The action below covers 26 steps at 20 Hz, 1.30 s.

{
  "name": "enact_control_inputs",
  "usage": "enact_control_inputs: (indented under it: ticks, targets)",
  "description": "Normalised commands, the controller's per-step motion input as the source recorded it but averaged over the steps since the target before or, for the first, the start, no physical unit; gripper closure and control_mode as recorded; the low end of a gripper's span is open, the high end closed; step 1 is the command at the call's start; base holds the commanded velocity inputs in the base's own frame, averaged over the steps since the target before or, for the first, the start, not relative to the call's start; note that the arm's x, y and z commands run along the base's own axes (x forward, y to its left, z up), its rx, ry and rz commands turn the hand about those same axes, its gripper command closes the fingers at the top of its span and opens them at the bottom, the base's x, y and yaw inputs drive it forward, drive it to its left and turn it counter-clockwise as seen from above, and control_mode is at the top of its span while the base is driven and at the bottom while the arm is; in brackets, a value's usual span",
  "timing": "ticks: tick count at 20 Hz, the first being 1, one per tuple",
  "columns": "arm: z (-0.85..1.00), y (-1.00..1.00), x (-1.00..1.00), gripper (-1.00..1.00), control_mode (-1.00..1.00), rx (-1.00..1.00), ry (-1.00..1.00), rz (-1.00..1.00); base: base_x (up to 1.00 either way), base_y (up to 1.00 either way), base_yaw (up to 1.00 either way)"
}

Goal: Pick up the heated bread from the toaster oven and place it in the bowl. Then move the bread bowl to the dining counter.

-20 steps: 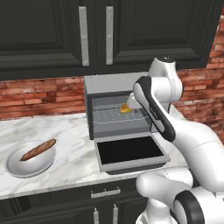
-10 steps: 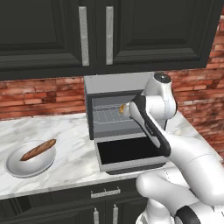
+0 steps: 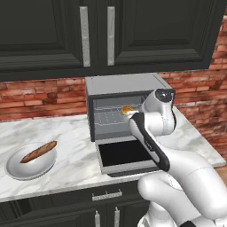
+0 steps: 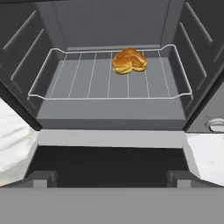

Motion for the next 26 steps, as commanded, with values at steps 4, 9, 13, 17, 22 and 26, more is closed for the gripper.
enact_control_inputs:
  ticks: [4,9,13,17,22,26]
  targets:
    - [-0.13,0.00,0.39,-1.00,-1.00,0.00,-0.06,-0.05,0.00,0.00,0.00]
    - [-0.17,0.00,0.32,-1.00,-1.00,0.00,-0.03,-0.05,0.00,0.00,0.00]
    - [-0.17,0.00,0.34,-1.00,-1.00,0.00,-0.01,-0.04,0.00,0.00,0.00]
    - [-0.18,0.00,0.34,-1.00,-1.00,0.00,-0.01,-0.04,0.00,0.00,0.00]
    - [-0.13,0.00,0.35,-1.00,-1.00,0.00,-0.01,-0.04,0.00,0.00,0.00]
    - [-0.19,0.00,0.32,-1.00,-1.00,0.01,0.00,-0.04,0.00,0.00,0.00]
